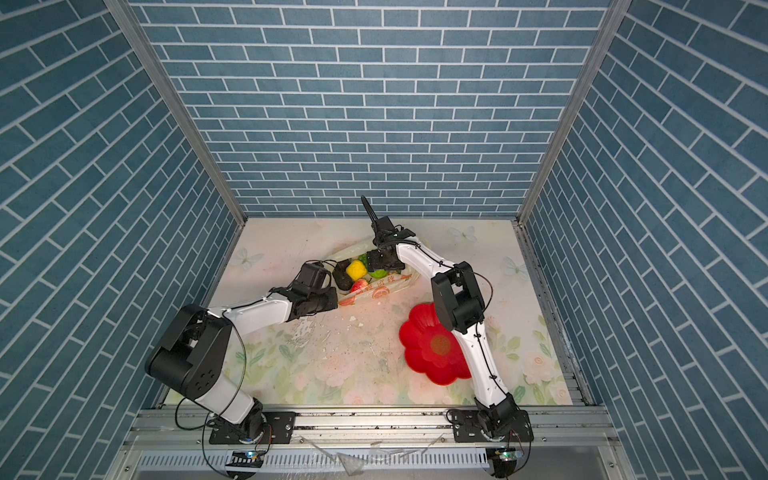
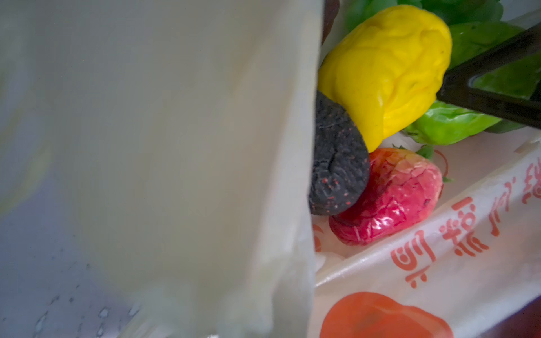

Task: Take fruits out of the plastic bag
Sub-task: Pick up the fruit from the plastic bag.

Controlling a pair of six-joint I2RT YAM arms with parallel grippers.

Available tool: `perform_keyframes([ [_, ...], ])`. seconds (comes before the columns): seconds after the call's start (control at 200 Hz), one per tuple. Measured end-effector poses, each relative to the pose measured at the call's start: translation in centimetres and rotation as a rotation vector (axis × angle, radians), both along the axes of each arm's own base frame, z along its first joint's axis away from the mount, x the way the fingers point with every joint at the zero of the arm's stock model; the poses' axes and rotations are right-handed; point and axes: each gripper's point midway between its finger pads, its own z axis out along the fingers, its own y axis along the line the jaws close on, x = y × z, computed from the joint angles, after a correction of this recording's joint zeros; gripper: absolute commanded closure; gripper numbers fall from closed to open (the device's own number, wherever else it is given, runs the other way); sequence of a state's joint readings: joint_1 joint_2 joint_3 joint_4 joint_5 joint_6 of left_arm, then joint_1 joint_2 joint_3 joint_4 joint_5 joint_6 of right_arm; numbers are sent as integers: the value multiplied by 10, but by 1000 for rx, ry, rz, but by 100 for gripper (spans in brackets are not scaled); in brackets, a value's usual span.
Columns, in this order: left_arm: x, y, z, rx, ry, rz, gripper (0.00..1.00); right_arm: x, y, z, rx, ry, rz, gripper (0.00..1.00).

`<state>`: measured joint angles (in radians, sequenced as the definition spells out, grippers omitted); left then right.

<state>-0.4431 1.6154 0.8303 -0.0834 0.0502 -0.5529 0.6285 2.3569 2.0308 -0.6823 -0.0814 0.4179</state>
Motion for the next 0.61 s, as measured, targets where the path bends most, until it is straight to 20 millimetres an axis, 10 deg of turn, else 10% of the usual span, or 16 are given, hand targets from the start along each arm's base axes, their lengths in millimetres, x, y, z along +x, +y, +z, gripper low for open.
perform_keyframes([
  [0.605, 0, 0, 0, 0, 0, 0, 91, 7, 7, -8, -1, 4, 2, 30],
])
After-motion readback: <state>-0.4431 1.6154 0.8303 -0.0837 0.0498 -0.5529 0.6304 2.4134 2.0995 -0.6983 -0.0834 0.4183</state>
